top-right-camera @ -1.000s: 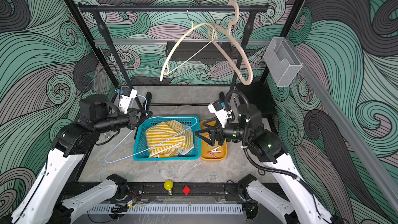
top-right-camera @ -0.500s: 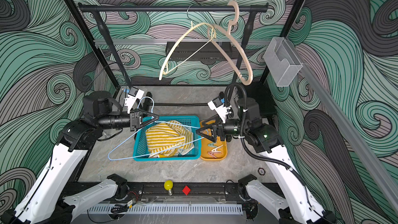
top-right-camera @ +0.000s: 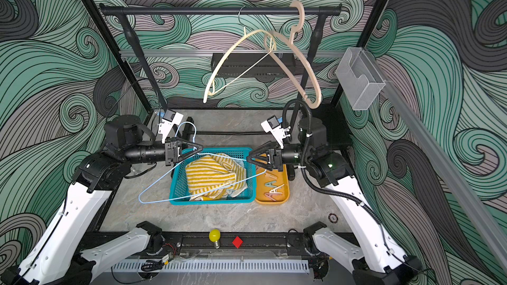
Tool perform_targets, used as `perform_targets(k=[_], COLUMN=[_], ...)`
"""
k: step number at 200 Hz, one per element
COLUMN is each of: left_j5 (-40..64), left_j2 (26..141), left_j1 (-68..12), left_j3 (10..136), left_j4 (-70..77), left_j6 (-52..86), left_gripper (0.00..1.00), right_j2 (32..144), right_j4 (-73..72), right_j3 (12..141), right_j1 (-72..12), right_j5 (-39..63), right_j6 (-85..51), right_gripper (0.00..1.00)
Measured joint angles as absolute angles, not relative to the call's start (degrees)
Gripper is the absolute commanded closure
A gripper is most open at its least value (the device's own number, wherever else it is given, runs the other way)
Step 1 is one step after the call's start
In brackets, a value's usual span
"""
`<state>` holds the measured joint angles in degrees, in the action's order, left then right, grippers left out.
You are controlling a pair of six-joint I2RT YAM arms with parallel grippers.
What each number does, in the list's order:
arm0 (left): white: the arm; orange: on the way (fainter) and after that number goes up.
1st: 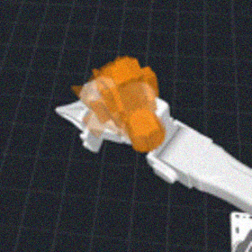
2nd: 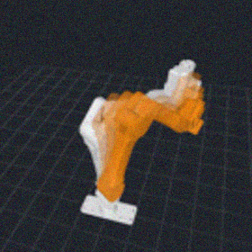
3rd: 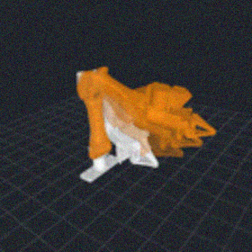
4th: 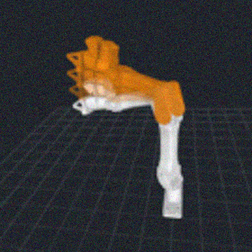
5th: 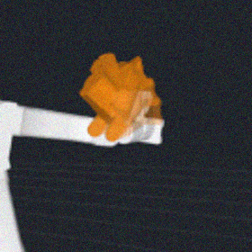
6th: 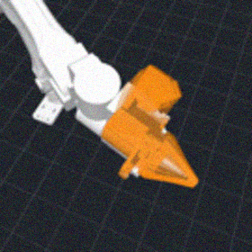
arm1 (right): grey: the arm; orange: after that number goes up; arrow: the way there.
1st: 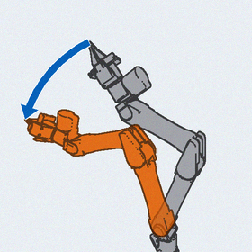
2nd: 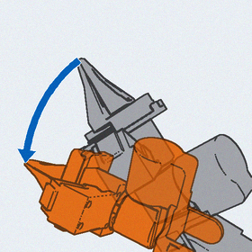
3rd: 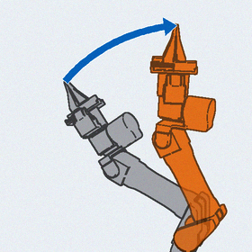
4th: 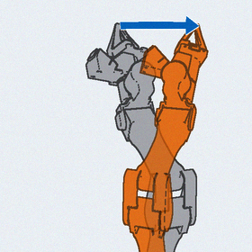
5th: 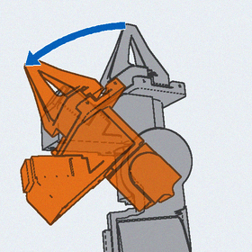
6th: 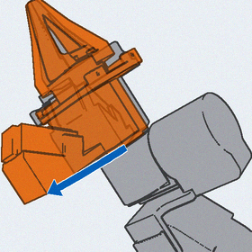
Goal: Remove the clothespins securing towels to the hanger
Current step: Place the hanger on the clothesline.
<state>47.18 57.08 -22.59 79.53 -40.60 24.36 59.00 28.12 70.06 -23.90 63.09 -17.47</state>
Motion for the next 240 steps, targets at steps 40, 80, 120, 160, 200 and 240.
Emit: perform_targets(k=[40, 80, 120, 160, 200, 240], left_j5=[46.7, 46.2, 45.2, 43.6, 39.9, 32.7], left_j2=[57.7, 57.6, 57.6, 57.6, 57.2, 53.8], left_j1=[-22.6, -22.6, -22.6, -22.6, -22.6, -22.6], left_j3=[79.5, 79.8, 79.8, 79.8, 79.8, 81.0], left_j4=[-39.7, -38.8, -38.4, -38.3, -38.5, -41.3], left_j6=[25.1, 25.8, 26.6, 27.3, 28.0, 28.4], left_gripper=[1.00, 1.00, 1.00, 0.97, 0.32, 0.18], right_j2=[59.8, 60.9, 61.6, 61.4, 60.6, 58.6], right_j4=[26.8, 26.8, 26.0, 23.4, 21.4, 23.2], right_j3=[70.0, 70.0, 70.0, 70.0, 70.0, 72.1], right_j1=[-24.9, -25.5, -25.8, -26.2, -26.2, -27.5], right_j5=[63.4, 63.3, 63.0, 62.9, 59.8, 51.3], right_j6=[-18.3, -18.2, -19.0, -20.4, -22.2, -21.7], right_gripper=[0.51, 0.53, 0.88, 1.00, 1.00, 1.00])
